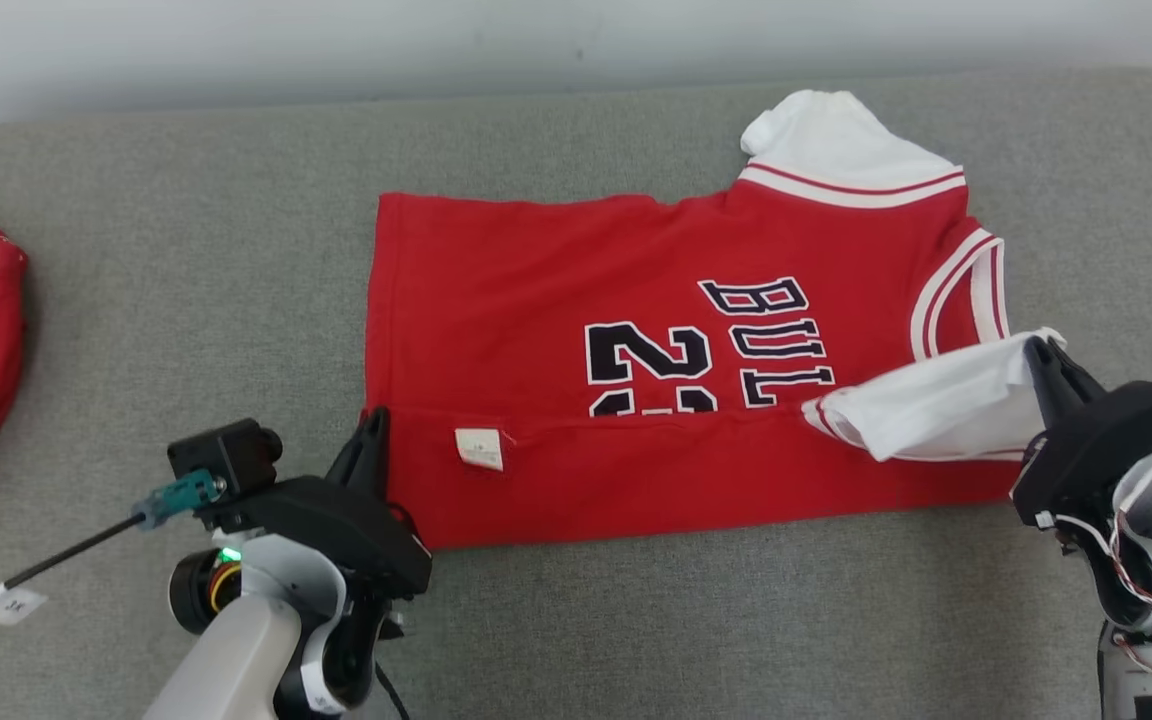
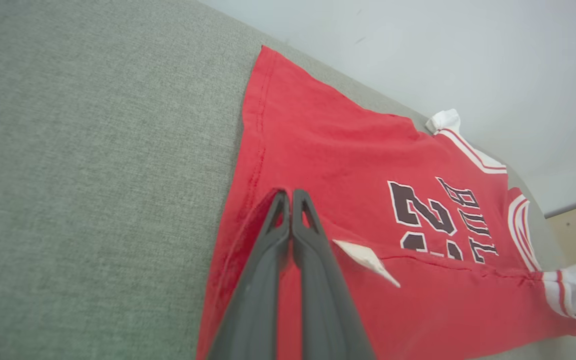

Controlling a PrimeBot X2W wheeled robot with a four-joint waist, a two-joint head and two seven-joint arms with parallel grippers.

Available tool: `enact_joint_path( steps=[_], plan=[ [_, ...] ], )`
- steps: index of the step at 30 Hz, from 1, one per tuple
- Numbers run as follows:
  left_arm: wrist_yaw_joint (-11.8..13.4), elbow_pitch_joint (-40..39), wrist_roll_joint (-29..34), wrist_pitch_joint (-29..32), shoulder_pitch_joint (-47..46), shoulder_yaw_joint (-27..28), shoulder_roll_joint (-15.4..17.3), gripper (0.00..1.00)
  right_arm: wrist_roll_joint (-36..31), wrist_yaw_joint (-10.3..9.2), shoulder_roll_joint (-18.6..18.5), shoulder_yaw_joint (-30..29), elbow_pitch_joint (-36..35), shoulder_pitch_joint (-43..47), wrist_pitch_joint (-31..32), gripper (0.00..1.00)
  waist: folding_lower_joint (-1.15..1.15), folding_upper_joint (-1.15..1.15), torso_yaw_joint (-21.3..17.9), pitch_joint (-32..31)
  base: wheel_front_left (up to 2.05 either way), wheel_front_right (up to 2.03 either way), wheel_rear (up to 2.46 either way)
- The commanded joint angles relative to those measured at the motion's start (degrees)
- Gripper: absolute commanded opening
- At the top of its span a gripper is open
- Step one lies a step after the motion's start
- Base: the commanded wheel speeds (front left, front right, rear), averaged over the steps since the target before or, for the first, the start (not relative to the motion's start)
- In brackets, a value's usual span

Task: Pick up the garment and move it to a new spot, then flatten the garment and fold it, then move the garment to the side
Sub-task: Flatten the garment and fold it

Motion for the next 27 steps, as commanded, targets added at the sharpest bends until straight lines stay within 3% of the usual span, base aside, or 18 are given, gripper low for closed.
enact_joint_path(
  steps=[1, 10, 19, 20, 21, 22, 23, 27],
  plan=[
    [-0.40, 0.84, 0.80, -0.48, -1.27, -0.02, -0.15, 0.00, -0.27, -0.13, -0.66, 0.49, 0.97, -1.15, -1.17, 0.00, -0.01, -0.01, -0.21, 1.66, 0.00, 0.00, 0.00],
    [-1.25, 4.18, 1.73, -1.57, -3.69, -0.50, -0.21, 0.00, 1.83, -0.13, -2.21, 2.72, 5.64, -5.23, -8.82, 0.00, -0.01, -0.01, 0.16, 3.59, 0.00, 0.00, 0.00],
    [-1.29, 5.19, 1.60, -2.74, -3.80, -0.29, -0.63, 0.00, 0.31, -0.13, -2.34, 1.93, 10.07, -7.75, -10.78, 0.00, -0.01, -0.01, 0.68, 3.96, 0.00, 0.00, 0.00],
    [-1.37, 5.33, 1.75, -3.04, -3.89, -0.32, -0.71, 0.00, -0.14, -0.13, -2.04, 1.65, 10.69, -8.03, -10.80, 0.34, -0.01, -0.01, 0.72, 3.92, 0.00, 0.00, 0.00],
    [-1.31, 5.45, 2.00, -3.46, -3.97, -0.34, -0.76, 0.00, -0.53, -0.13, -1.63, 1.11, 11.43, -8.11, -10.49, 1.00, -0.01, -0.01, 0.75, 3.81, 0.00, 0.00, 0.00],
    [-1.15, 5.60, 2.32, -4.02, -4.01, -0.36, -0.75, 0.46, -0.74, -0.13, -1.32, 0.92, 11.93, -8.22, -10.54, 1.00, -0.01, -0.01, 0.76, 3.68, 0.00, 0.00, 0.00],
    [-1.05, 5.70, 2.29, -4.61, -3.95, -0.32, -0.91, 1.00, -0.84, -0.13, -1.07, 0.67, 12.30, -8.30, -10.74, 1.00, -0.01, -0.01, 0.76, 3.48, 0.00, 0.00, 0.00],
    [-0.58, 6.13, 3.44, -6.52, -2.66, -0.73, -0.96, 1.00, 0.04, -0.13, -0.33, 0.08, 12.85, -7.61, -11.04, 1.00, -0.01, -0.01, 0.52, 2.40, 0.00, 0.00, 0.00]
  ],
)
